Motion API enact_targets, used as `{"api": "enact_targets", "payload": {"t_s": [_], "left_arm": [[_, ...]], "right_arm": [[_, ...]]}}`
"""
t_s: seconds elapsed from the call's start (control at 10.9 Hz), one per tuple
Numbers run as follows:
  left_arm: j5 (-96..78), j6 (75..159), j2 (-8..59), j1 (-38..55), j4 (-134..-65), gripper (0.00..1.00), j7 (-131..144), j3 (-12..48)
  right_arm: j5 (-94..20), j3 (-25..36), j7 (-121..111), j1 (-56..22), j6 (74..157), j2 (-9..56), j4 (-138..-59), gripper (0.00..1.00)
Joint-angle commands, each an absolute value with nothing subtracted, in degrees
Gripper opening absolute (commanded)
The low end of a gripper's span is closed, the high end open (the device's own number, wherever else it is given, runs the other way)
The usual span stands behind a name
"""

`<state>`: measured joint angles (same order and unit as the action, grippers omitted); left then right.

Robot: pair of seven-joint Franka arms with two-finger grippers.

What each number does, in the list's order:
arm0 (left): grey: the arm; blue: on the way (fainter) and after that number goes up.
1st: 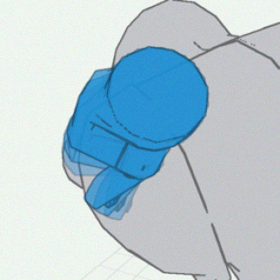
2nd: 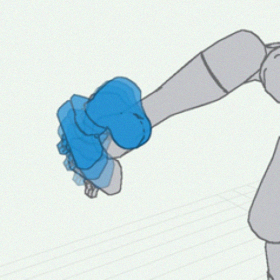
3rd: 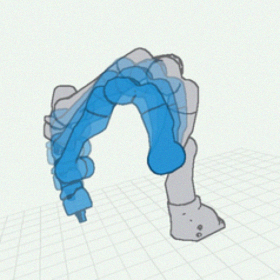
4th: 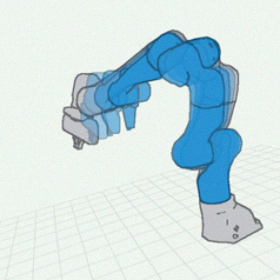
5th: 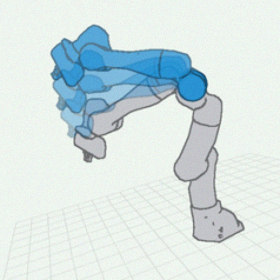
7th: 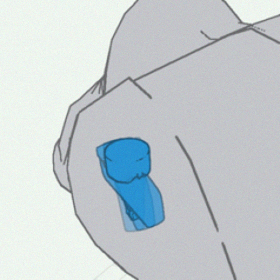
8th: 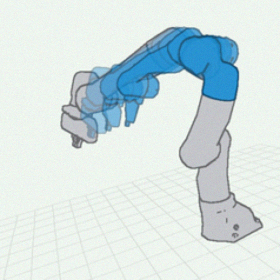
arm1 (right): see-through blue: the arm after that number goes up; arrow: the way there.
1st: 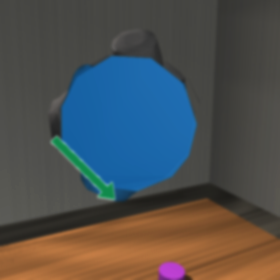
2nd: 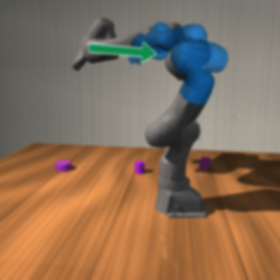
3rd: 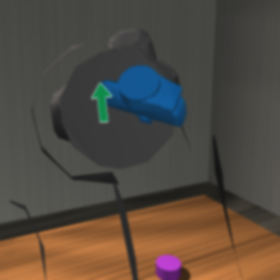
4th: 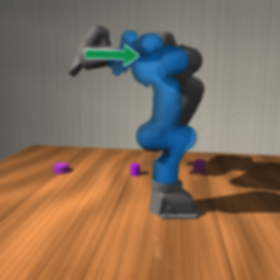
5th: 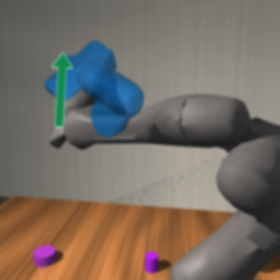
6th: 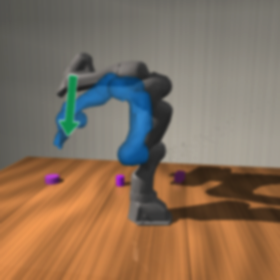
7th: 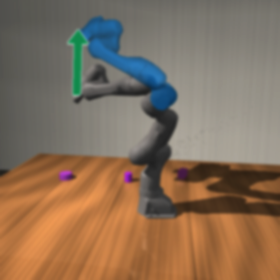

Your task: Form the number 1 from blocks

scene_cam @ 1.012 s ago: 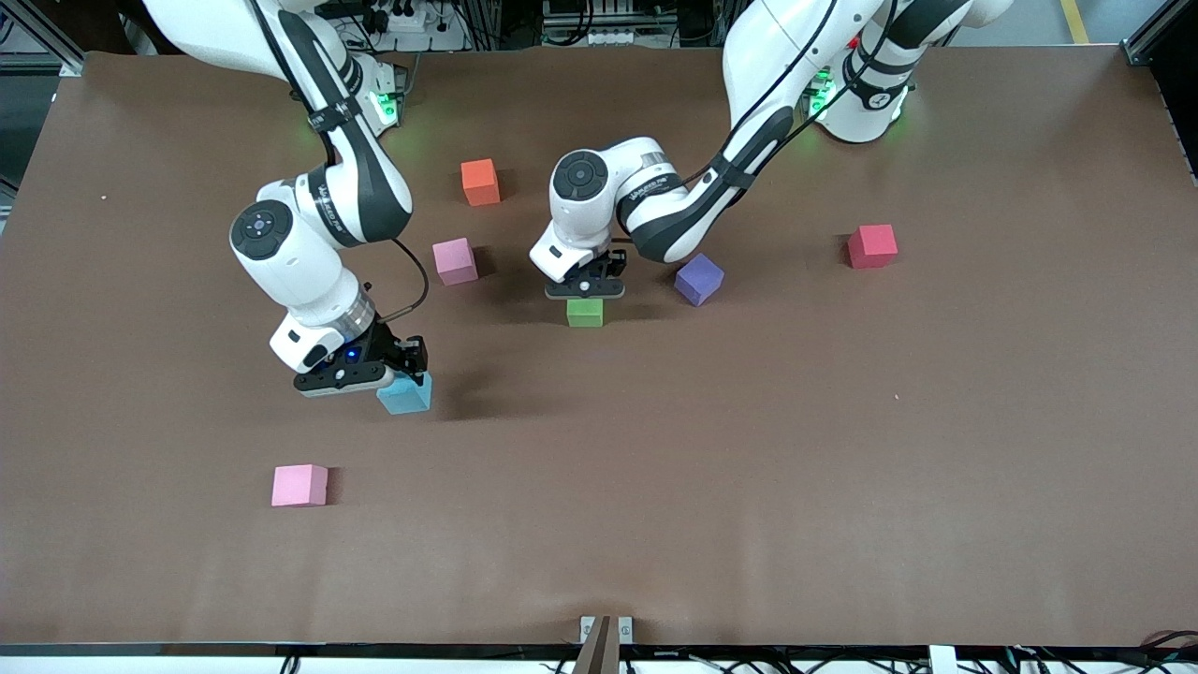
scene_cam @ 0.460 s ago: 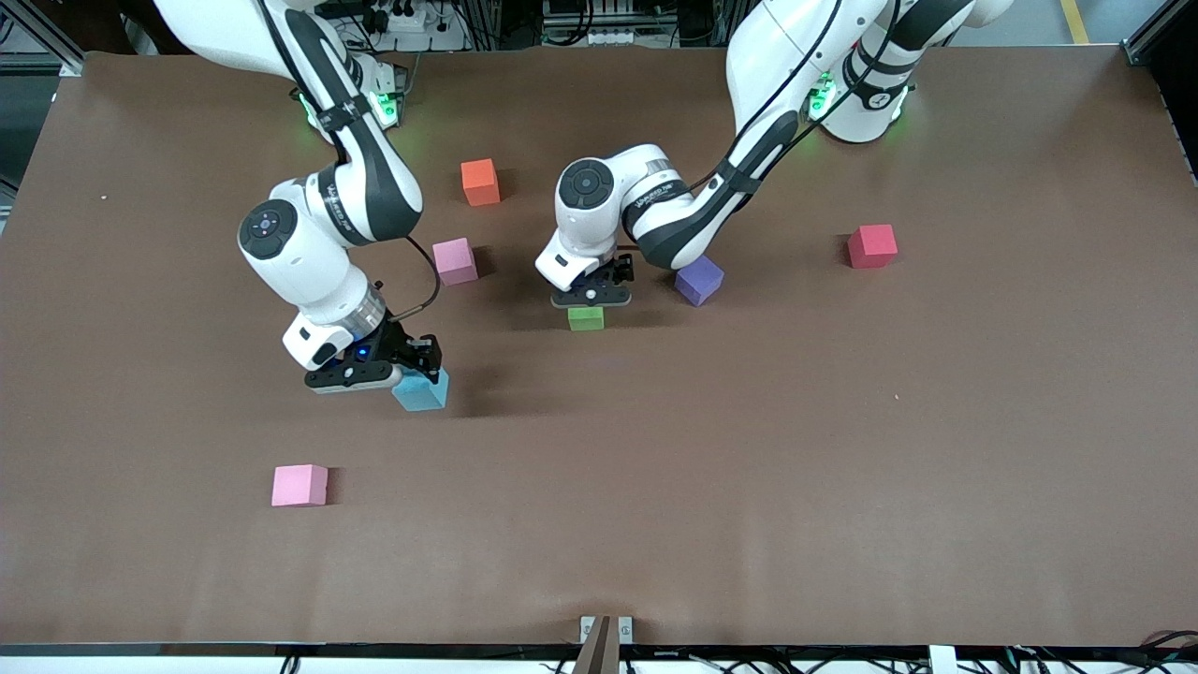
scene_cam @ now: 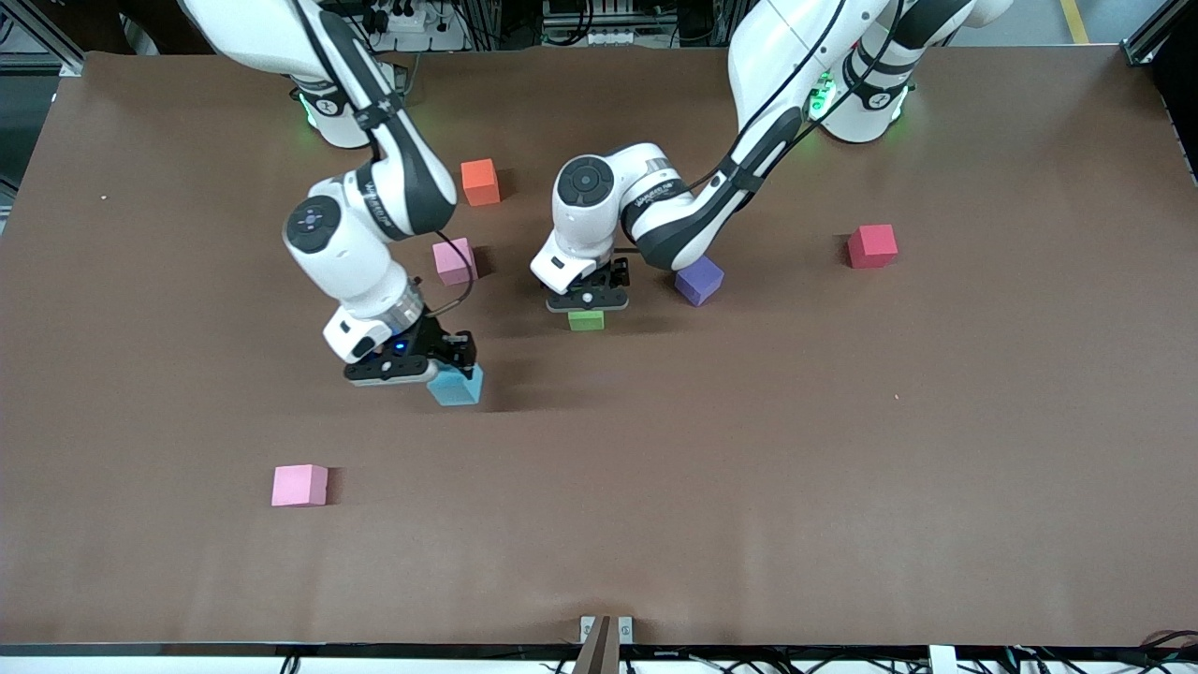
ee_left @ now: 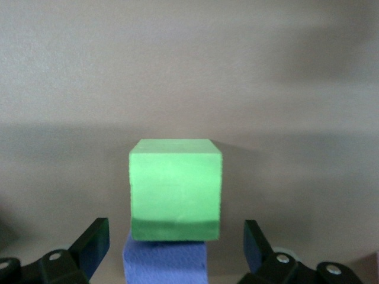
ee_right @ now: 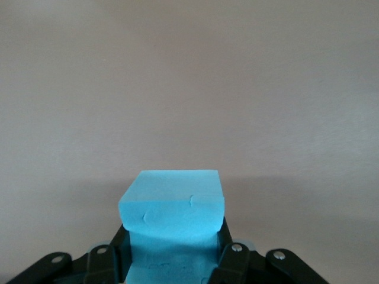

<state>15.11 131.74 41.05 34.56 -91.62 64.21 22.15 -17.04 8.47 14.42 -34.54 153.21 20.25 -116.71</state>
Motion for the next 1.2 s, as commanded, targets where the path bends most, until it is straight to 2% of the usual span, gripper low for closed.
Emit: {"api": "enact_targets", "payload": {"t_s": [0.0,0.18,0.46,0.83,1.1], "left_arm": [[13.55,123.35,36.49,34.89,-89.75,1.00,65.04,22.32],[13.62,121.03,33.50,34.19,-90.96,1.00,62.77,22.24],[14.77,120.94,33.14,32.18,-92.02,1.00,58.12,21.80],[15.03,120.94,29.45,28.39,-98.16,1.00,54.14,21.80],[14.94,125.74,25.33,23.83,-105.53,1.00,54.58,22.15]], "right_arm": [[-18.02,8.53,16.08,-35.33,153.90,21.53,-115.22,0.46],[-17.84,8.53,15.73,-35.42,153.81,21.53,-115.22,0.46],[-17.23,8.61,15.55,-37.95,153.37,22.93,-114.09,0.46],[-17.14,9.14,15.82,-38.32,152.32,24.17,-113.20,0.46],[-17.14,11.59,17.22,-41.73,144.68,26.88,-108.29,0.46]]}}
